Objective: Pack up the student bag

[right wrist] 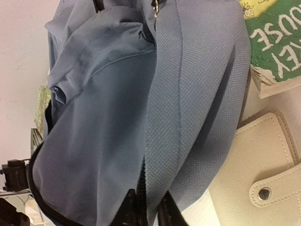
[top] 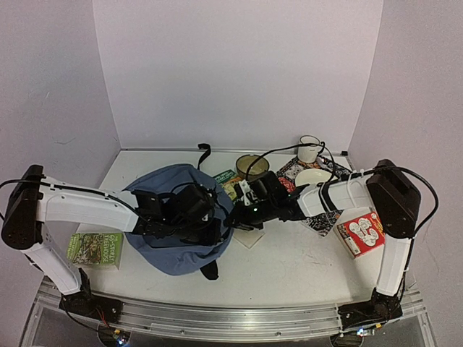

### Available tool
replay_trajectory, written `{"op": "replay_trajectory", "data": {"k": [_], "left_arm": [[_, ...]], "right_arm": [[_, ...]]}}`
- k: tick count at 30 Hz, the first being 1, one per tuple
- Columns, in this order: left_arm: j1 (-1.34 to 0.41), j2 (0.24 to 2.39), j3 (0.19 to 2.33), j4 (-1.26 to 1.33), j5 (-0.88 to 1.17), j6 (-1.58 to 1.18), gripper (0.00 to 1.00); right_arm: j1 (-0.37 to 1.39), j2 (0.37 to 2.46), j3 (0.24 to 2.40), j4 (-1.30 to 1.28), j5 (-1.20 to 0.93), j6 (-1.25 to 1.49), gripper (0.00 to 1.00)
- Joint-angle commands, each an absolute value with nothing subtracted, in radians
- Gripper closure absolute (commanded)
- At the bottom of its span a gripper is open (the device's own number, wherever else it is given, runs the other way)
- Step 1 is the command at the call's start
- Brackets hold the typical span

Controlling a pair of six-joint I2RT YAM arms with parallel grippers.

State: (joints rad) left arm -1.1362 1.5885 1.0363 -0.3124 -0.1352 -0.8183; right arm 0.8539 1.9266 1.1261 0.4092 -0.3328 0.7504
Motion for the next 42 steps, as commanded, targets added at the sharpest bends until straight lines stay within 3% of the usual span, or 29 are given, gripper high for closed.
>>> {"op": "replay_trajectory", "data": {"k": [1,7,15,19,21,31,37,42], "left_arm": [[-1.141,1.456,0.994,-0.399,-0.177,-0.855,1.0],[-1.141,1.292,0.938,-0.603,-0.274,-0.906,1.0],[-1.141,1.138,0.891,-0.892,-0.398,-1.029,1.0],[-1.141,1.114,0.882,-0.892,-0.398,-1.037,1.0],[-1.141,1.119,0.891,-0.818,-0.364,-1.004,1.0],[-1.14,1.206,0.934,-0.533,-0.246,-0.891,1.0],[-1.141,1.229,0.934,-0.492,-0.234,-0.872,1.0],[-1.141,1.224,0.923,-0.471,-0.224,-0.861,1.0]], "right_arm": [[0.851,1.906,1.2,0.395,-0.314,0.717,0.94],[0.807,1.868,1.252,0.328,-0.277,0.662,1.0],[0.714,1.846,1.314,0.247,-0.243,0.615,0.99],[0.708,1.861,1.353,0.223,-0.268,0.608,0.95],[0.712,1.869,1.362,0.222,-0.301,0.619,0.89],[0.814,1.718,1.212,0.219,-0.229,0.705,0.42],[0.95,1.677,1.13,0.226,-0.125,0.851,0.23],[1.041,1.678,1.085,0.262,-0.026,1.015,0.15]]}}
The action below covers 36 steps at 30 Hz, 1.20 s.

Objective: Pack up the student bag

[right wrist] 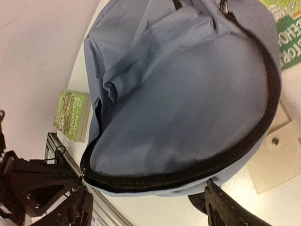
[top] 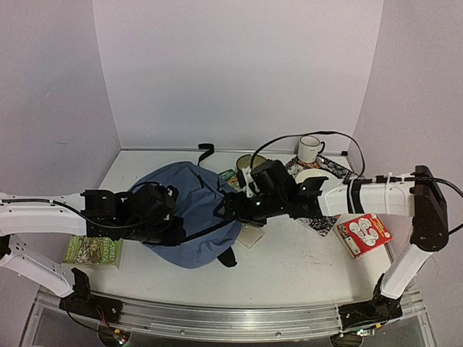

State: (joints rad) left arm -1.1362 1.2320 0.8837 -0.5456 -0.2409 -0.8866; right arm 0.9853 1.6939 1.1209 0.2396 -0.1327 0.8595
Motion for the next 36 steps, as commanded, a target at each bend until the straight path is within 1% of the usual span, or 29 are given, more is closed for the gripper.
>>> {"op": "replay_trajectory", "data": {"k": [1,6,12,16,18,19,21,27,28,29,32,36], "left_arm": [[-1.141,1.22,0.918,-0.469,-0.223,-0.861,1.0],[-1.141,1.194,0.893,-0.455,-0.222,-0.861,1.0],[-1.141,1.178,0.879,-0.45,-0.227,-0.857,1.0],[-1.141,1.173,0.875,-0.447,-0.223,-0.847,1.0],[-1.141,1.172,0.87,-0.445,-0.223,-0.841,1.0],[-1.141,1.17,0.867,-0.444,-0.225,-0.837,1.0],[-1.141,1.16,0.858,-0.445,-0.239,-0.828,1.0],[-1.14,1.102,0.812,-0.492,-0.362,-0.859,1.0],[-1.14,1.101,0.808,-0.516,-0.394,-0.87,1.0],[-1.14,1.105,0.807,-0.544,-0.424,-0.882,1.0],[-1.138,1.121,0.796,-0.63,-0.53,-0.939,1.0],[-1.117,1.16,0.764,-0.723,-0.629,-1.063,1.0]], "right_arm": [[1.053,1.684,1.085,0.267,-0.016,1.041,0.14],[1.081,1.733,1.112,0.299,-0.009,1.112,0.13],[1.083,1.823,1.185,0.302,-0.044,1.133,0.1],[1.085,1.863,1.189,0.296,-0.038,1.148,0.11],[1.085,1.879,1.196,0.295,-0.028,1.149,0.14],[1.085,1.887,1.2,0.293,-0.024,1.149,0.16],[1.084,1.897,1.205,0.292,-0.019,1.145,0.26],[1.083,1.862,1.196,0.28,-0.008,1.099,0.76],[1.081,1.849,1.192,0.276,-0.005,1.087,0.83],[1.079,1.834,1.188,0.271,-0.004,1.075,0.88],[1.065,1.788,1.174,0.261,-0.013,1.033,0.96],[1.044,1.711,1.146,0.246,-0.026,0.972,1.0]]}}
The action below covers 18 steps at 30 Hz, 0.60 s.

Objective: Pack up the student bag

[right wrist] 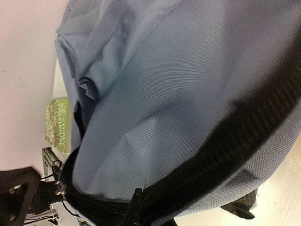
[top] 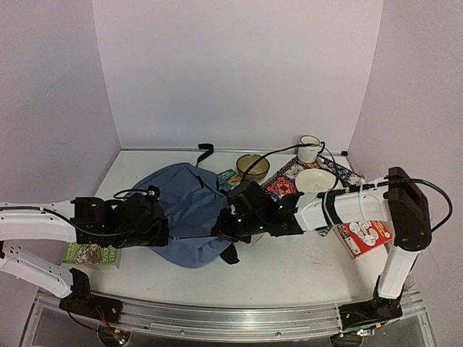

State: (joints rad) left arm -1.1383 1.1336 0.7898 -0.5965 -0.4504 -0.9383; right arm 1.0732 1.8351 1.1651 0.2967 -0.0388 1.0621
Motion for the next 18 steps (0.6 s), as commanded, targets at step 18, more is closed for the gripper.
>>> {"op": "replay_trajectory", "data": {"k": [18], "left_arm": [[-0.874,1.171,0.64,-0.787,-0.646,-1.158,1.0]], "right_arm": [[0.983,1.55,1.044,0.234,-0.097,0.781,1.0]]}}
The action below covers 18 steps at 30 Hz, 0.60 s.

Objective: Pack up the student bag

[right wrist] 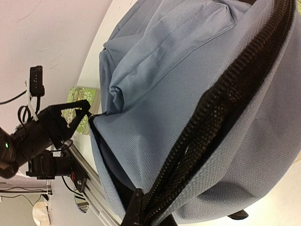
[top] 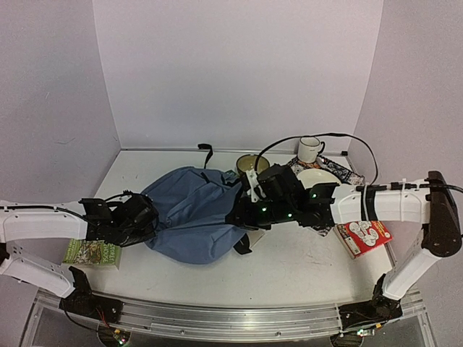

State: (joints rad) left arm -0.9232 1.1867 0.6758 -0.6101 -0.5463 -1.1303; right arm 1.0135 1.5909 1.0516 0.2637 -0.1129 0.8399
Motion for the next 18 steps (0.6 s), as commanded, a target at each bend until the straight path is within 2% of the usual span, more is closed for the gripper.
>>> {"op": "replay_trajectory", "data": {"k": [1,4,7,9,13,18], "left_arm": [[-0.874,1.171,0.641,-0.785,-0.643,-1.163,1.0],[-0.874,1.169,0.656,-0.775,-0.631,-1.145,0.99],[-0.875,1.152,0.689,-0.752,-0.61,-1.082,0.94],[-0.874,1.125,0.71,-0.736,-0.592,-1.033,0.88],[-0.874,1.06,0.745,-0.702,-0.548,-0.963,0.78],[-0.874,1.01,0.791,-0.642,-0.476,-0.857,0.57]], "right_arm": [[0.983,1.564,1.049,0.242,-0.114,0.777,1.0],[0.983,1.617,1.075,0.272,-0.175,0.77,1.0],[0.983,1.67,1.094,0.292,-0.211,0.776,0.95],[0.984,1.687,1.092,0.294,-0.194,0.781,0.87],[0.983,1.683,1.073,0.288,-0.139,0.792,0.63],[0.969,1.648,1.056,0.238,-0.085,0.786,0.44]]}}
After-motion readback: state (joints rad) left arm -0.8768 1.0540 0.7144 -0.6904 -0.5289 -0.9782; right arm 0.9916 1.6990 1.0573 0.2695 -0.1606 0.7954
